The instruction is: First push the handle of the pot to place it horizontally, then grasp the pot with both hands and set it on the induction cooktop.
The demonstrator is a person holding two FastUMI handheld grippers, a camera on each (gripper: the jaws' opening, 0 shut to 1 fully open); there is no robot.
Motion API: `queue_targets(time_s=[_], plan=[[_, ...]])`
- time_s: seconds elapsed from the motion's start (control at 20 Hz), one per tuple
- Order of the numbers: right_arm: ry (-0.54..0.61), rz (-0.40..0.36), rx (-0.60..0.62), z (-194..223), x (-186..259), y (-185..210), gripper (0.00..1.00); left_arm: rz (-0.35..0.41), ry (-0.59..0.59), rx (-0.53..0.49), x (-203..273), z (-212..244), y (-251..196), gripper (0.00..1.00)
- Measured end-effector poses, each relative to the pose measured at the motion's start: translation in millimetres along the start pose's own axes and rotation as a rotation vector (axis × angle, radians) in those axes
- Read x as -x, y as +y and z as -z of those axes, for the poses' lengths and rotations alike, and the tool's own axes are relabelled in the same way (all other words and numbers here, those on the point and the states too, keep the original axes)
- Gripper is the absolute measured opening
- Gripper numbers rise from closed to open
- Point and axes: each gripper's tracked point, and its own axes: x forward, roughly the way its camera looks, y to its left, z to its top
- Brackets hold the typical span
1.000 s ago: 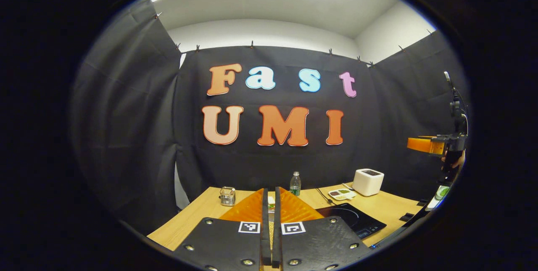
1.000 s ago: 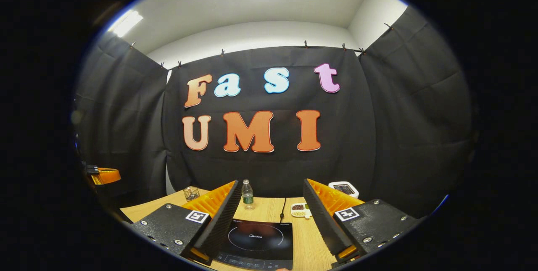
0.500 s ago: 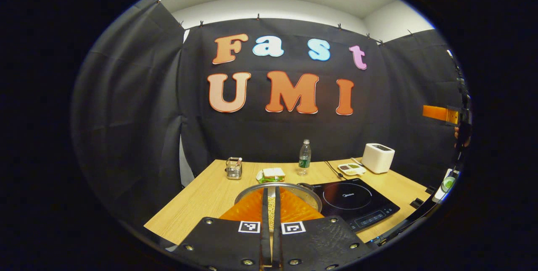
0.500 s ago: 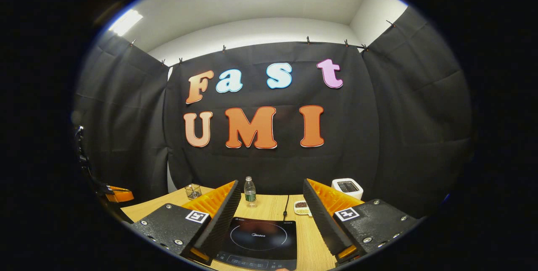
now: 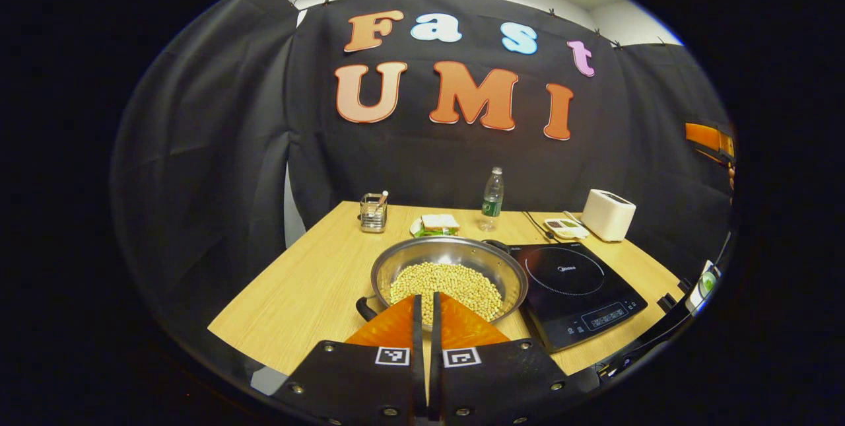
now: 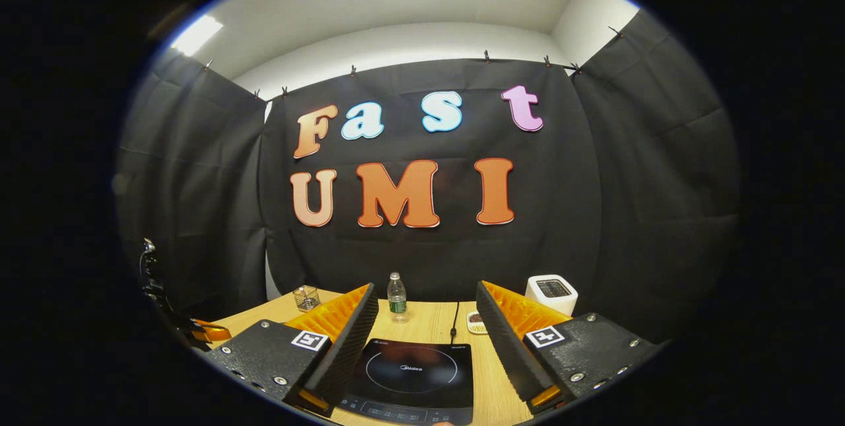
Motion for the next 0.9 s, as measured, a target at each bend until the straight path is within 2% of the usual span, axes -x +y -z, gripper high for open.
queue_targets(time_s=[0.1,0.15,0.25,0.3,0.35,0.4,0.55,0.6,0.65,0.8,0.85,0.9], plan=[[0.003,-0.002,-0.003,-0.4,0.4,0.4,0.93,-0.007,0.040,0.001,-6.7,17.8,2.7,0.04],[0.003,-0.003,-0.005,-0.1,0.2,1.5,0.98,-0.011,0.062,0.002,-9.5,25.8,4.3,0.04],[0.002,-0.007,-0.010,0.6,-0.9,3.3,0.98,-0.016,0.105,0.009,-17.1,42.4,7.0,0.04],[0.003,-0.007,-0.009,0.6,-0.9,4.3,0.93,-0.018,0.124,0.012,-20.9,50.4,9.0,0.03],[0.004,-0.007,-0.006,1.1,-1.6,3.8,0.93,-0.021,0.139,0.013,-24.5,57.2,9.7,0.07],[0.005,-0.006,-0.002,1.1,-1.5,3.1,0.93,-0.025,0.155,0.013,-27.8,64.6,11.6,0.03],[0.010,-0.004,0.002,4.1,-1.3,2.7,0.93,-0.025,0.203,0.025,-38.0,85.3,13.1,0.02],[0.011,-0.004,0.000,4.1,-2.3,2.0,0.98,-0.016,0.219,0.038,-40.4,90.7,11.2,0.03],[0.012,-0.003,-0.002,4.4,-2.7,2.5,0.93,-0.012,0.236,0.048,-42.2,96.2,10.7,0.03],[0.016,0.000,-0.006,6.6,-5.7,1.2,0.93,-0.032,0.264,0.050,-51.8,108.7,18.9,0.03],[0.019,0.000,-0.007,7.8,-6.7,1.2,0.98,-0.037,0.271,0.051,-55.2,110.4,21.6,0.03],[0.022,0.000,-0.008,8.8,-7.9,0.4,0.94,-0.040,0.278,0.055,-57.6,111.8,23.3,0.02]])
